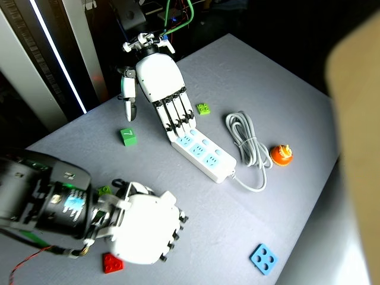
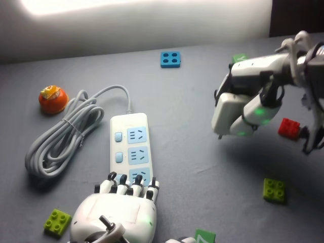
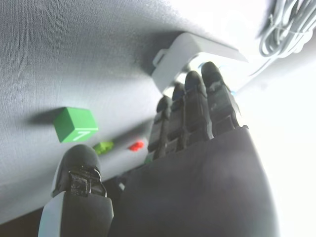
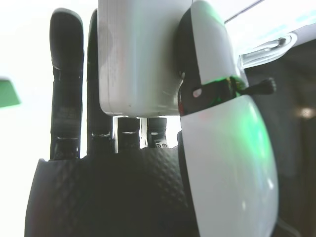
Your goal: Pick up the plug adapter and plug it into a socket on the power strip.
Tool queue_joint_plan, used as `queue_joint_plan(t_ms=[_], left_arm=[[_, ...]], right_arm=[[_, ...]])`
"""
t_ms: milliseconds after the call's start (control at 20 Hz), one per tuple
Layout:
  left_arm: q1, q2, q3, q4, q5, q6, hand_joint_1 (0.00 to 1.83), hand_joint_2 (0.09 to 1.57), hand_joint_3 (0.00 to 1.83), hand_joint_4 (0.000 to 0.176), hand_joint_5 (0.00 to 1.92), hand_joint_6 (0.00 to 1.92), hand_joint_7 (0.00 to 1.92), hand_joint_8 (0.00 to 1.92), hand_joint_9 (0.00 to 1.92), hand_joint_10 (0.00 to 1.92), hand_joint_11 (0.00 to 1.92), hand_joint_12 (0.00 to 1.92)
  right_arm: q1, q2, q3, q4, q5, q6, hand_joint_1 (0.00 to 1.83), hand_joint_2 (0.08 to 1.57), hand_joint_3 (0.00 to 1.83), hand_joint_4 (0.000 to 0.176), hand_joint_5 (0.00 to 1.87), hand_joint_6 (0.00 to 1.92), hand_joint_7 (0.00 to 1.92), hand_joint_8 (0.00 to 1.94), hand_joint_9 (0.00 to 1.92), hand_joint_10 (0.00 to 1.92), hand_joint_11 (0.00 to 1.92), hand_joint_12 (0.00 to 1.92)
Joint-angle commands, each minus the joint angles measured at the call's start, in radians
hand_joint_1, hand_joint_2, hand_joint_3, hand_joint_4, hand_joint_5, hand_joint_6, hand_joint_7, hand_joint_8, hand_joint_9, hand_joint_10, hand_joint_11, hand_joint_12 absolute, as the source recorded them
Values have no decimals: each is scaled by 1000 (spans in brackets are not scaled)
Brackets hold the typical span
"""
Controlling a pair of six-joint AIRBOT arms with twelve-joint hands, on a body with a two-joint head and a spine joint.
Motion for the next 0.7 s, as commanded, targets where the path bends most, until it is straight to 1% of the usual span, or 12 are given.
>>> queue_joint_plan(t_ms=[0,100,150,200,300,350,400,450,500,550,600,650], left_arm=[[-1,7,-4,36,-52,3,13,1237,0,0,82,3,111,3,98,3,0,293],[-1,9,-5,36,-52,3,10,1239,0,0,84,3,115,3,102,3,0,303],[-2,10,-5,36,-53,3,1,1237,0,0,91,4,124,4,112,5,0,323],[-2,10,-5,36,-53,3,1,1237,0,0,91,4,124,4,112,5,0,323],[-2,12,-7,36,-53,3,1,1241,1,0,89,1,116,2,102,3,0,285],[-2,13,-7,36,-53,3,30,1227,0,0,128,1,158,1,161,2,0,440],[-2,13,-7,36,-53,3,23,1230,1,0,120,0,146,0,147,0,0,436],[-2,13,-7,36,-53,3,21,1234,3,0,130,5,154,4,152,3,0,436],[-4,13,-7,36,-53,3,37,1233,1,0,135,4,163,4,161,4,0,459],[-4,13,-8,36,-53,3,48,1230,0,0,139,4,165,3,167,4,0,475],[-5,13,-8,36,-53,3,27,1236,1,0,121,1,146,1,148,1,0,441],[-5,13,-9,36,-53,3,52,1233,0,0,135,4,155,3,163,5,0,458]], right_arm=[[30,11,-13,12,93,-10,1248,1132,0,0,885,978,1023,1110,908,1047,699,1461],[63,44,-60,12,91,-78,1251,1128,0,0,888,970,1038,1088,923,1036,708,1453],[85,81,-112,12,94,-156,1252,1127,0,0,884,974,1041,1084,930,1033,716,1451],[91,88,-122,12,93,-180,1252,1127,0,0,884,974,1041,1084,930,1033,716,1451],[127,113,-154,11,79,-273,1250,1127,0,0,894,961,1033,1097,927,1035,725,1450],[158,119,-160,9,41,-294,1246,1130,1,0,894,964,1020,1116,922,1038,759,1406],[180,119,-160,-5,10,-293,1247,1130,0,0,894,961,1022,1115,918,1033,761,1404],[196,119,-163,-58,-3,-290,1245,1130,0,0,897,961,1022,1110,920,1020,754,1413],[212,117,-171,-171,-3,-278,1244,1132,1,0,895,966,1014,1121,910,1020,731,1430],[221,116,-175,-237,8,-275,1251,1116,0,0,940,899,1042,1071,926,996,736,1406],[227,115,-177,-273,24,-277,1248,1112,1,0,945,901,1047,1054,942,965,747,1386],[230,113,-179,-289,45,-299,1237,1125,3,0,928,931,1007,1113,923,972,738,1394]])
